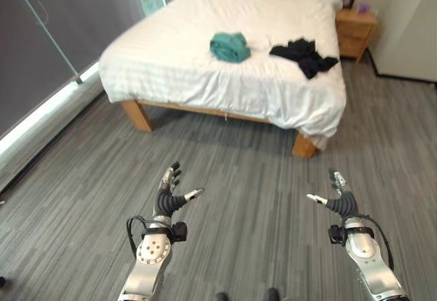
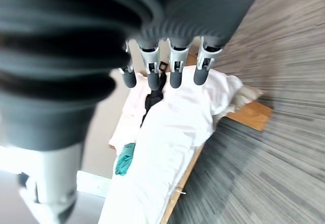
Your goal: Pick up bed clothes into laundry basket.
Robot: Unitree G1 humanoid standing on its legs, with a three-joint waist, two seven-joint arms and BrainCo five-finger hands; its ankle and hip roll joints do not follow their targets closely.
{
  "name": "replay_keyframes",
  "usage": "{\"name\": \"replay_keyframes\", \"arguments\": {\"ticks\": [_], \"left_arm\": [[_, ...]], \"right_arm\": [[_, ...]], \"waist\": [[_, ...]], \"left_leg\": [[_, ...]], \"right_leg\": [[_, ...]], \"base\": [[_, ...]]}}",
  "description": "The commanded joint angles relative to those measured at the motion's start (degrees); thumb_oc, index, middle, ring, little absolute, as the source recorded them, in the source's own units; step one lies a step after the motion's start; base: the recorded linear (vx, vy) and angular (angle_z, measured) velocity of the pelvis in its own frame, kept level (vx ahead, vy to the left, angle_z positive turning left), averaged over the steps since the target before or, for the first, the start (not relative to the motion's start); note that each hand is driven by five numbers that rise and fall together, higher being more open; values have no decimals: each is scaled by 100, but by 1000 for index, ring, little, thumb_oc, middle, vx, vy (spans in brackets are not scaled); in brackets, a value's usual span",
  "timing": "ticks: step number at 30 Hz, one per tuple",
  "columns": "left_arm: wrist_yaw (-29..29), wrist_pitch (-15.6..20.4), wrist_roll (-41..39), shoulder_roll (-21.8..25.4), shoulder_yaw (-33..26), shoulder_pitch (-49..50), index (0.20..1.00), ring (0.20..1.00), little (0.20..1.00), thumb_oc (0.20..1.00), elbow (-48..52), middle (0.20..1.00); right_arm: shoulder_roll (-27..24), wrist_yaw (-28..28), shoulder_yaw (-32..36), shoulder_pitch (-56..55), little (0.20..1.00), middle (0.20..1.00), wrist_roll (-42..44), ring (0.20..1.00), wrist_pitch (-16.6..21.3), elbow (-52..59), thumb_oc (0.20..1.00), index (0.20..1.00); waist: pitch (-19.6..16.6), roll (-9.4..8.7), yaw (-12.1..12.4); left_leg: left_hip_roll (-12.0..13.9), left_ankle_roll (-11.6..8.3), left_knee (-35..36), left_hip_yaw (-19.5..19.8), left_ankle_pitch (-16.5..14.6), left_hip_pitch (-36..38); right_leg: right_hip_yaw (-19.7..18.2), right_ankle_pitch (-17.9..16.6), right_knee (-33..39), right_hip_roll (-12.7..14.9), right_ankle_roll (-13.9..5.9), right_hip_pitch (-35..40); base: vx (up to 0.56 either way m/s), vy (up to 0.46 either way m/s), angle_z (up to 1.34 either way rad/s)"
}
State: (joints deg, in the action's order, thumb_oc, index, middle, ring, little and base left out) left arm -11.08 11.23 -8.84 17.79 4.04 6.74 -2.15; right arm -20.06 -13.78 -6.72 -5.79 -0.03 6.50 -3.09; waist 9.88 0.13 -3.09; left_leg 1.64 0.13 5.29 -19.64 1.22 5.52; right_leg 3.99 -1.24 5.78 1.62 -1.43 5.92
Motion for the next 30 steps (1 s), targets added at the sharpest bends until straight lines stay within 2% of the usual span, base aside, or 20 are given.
{"name": "replay_keyframes", "arguments": {"ticks": [1,10,11,12,13,15,16,17,18,19,20,21,22,23,24,25,27,28,29,30], "left_arm": [[-164,405,-66,107,-182,-238,1000,1000,1000,1000,194,1000],[3,218,-218,149,123,-190,1000,1000,1000,1000,106,1000],[22,213,-224,160,139,-194,1000,1000,1000,1000,117,1000],[77,208,-252,179,168,-204,1000,1000,1000,1000,134,1000],[78,208,-252,179,168,-205,1000,1000,1000,1000,134,1000],[101,235,-343,179,221,-249,1000,1000,1000,1000,119,1000],[60,231,-347,128,265,-258,1000,1000,1000,1000,44,1000],[59,231,-347,128,266,-258,1000,1000,1000,1000,43,1000],[51,215,-343,100,298,-261,1000,1000,1000,1000,5,1000],[109,173,-322,98,311,-193,1000,1000,1000,1000,9,1000],[115,160,-305,106,306,-151,1000,1000,1000,1000,19,1000],[115,158,-303,98,309,-142,1000,1000,1000,1000,23,1000],[123,151,-296,103,302,-108,1000,1000,1000,1000,21,1000],[95,150,-277,102,291,-101,1000,1000,1000,1000,20,1000],[98,146,-257,76,255,-36,1000,1000,1000,1000,21,1000],[98,146,-257,77,255,-35,1000,1000,1000,1000,21,1000],[151,145,-248,104,175,117,1000,1000,1000,1000,53,1000],[201,99,-228,188,126,218,1000,1000,1000,1000,102,1000],[250,49,-146,300,196,128,1000,1000,1000,1000,63,1000],[252,29,-102,395,229,33,1000,1000,1000,1000,62,1000]], "right_arm": [[-2,-213,246,386,1000,1000,-248,1000,424,414,1000,1000],[-54,-150,68,199,1000,1000,-390,1000,293,490,1000,1000],[-68,-125,46,205,1000,1000,-367,1000,315,494,1000,1000],[-142,-70,16,205,1000,1000,-382,1000,331,532,1000,1000],[-142,-70,16,206,1000,1000,-382,1000,332,532,1000,1000],[-227,-107,12,263,1000,1000,-366,1000,344,533,1000,1000],[-274,-107,-13,313,1000,1000,-361,1000,313,522,1000,1000],[-274,-107,-13,313,1000,1000,-361,1000,313,522,1000,1000],[-284,-126,-30,338,1000,1000,-365,1000,290,478,1000,1000],[-294,-115,-27,321,1000,1000,-408,1000,252,434,1000,1000],[-308,-108,-46,324,1000,1000,-426,1000,242,415,1000,1000],[-316,-109,-47,317,1000,1000,-426,1000,243,413,1000,1000],[-360,-104,-76,377,1000,1000,-428,1000,223,357,1000,1000],[-390,-113,-95,408,1000,1000,-444,1000,217,335,1000,1000],[-425,-97,-74,421,1000,1000,-495,1000,203,315,1000,1000],[-425,-97,-74,420,1000,1000,-495,1000,203,315,1000,1000],[-397,1,-71,349,1000,1000,-586,1000,206,366,1000,1000],[-329,95,-127,293,1000,1000,-644,1000,186,394,1000,1000],[-260,106,-142,256,1000,1000,-726,1000,200,358,1000,1000],[-242,128,-163,300,1000,1000,-745,1000,172,344,1000,1000]], "waist": [[-115,-291,-16],[10,-268,-84],[119,-296,-86],[319,-382,-59],[310,-376,-64],[526,-418,32],[608,-489,124],[603,-484,121],[602,-509,176],[515,-389,232],[478,-271,266],[471,-290,271],[452,-221,319],[455,-177,373],[401,-155,424],[400,-157,423],[255,-128,460],[176,-258,516],[189,-331,503],[238,-331,432]], "left_leg": [[199,-324,-29,284,-240,253],[194,-337,-29,354,-185,153],[184,-401,-370,300,-213,8],[300,-587,-1515,284,-316,-569],[312,-588,-1550,292,-333,-598],[613,-787,-2866,462,155,-1249],[558,-725,-3194,603,195,-1713],[562,-725,-3208,608,188,-1726],[499,-631,-3084,623,74,-1957],[453,-543,-2152,534,48,-1947],[505,-569,-1477,511,343,-1971],[457,-571,-1297,485,435,-1876],[465,-607,-569,476,653,-1862],[497,-648,-137,525,749,-1970],[488,-722,-29,672,784,-2154],[486,-722,-29,671,783,-2153],[509,-709,-29,707,971,-2100],[413,-600,-29,654,1039,-1885],[313,-457,-29,518,885,-1531],[276,-356,-29,452,743,-1316]], "right_leg": [[4,193,-78,206,-420,109],[-121,270,-78,74,-320,-33],[-130,287,-78,112,-291,-17],[-132,317,-78,170,-205,-1],[-127,315,-78,163,-203,-12],[-100,364,-78,155,-67,99],[-132,487,-78,169,-30,185],[-129,488,-78,165,-29,180],[-157,549,-78,182,-36,235],[-203,720,-78,113,-98,343],[-240,798,-78,34,-127,406],[-245,803,-78,64,-131,414],[-281,923,-78,57,-171,520],[-324,1014,-78,57,-196,612],[-387,1158,-78,126,-261,816],[-387,1159,-78,128,-262,817],[-558,1304,-78,147,-288,1050],[-656,1304,-406,304,-338,1216],[-576,1199,-1458,325,-550,878],[-557,858,-2211,327,-712,498]], "base": [[0,0,0],[45,-57,10],[-9,-162,-9],[-34,-136,-10],[-13,-164,-6],[81,-153,-13],[112,-110,-38],[165,-58,-47],[327,67,-38],[482,134,-26],[415,141,-18],[321,133,-13],[282,117,-15],[548,201,-11],[392,133,-11],[469,123,-22],[561,158,-71],[821,240,-126],[771,235,-138],[375,117,-102]]}}
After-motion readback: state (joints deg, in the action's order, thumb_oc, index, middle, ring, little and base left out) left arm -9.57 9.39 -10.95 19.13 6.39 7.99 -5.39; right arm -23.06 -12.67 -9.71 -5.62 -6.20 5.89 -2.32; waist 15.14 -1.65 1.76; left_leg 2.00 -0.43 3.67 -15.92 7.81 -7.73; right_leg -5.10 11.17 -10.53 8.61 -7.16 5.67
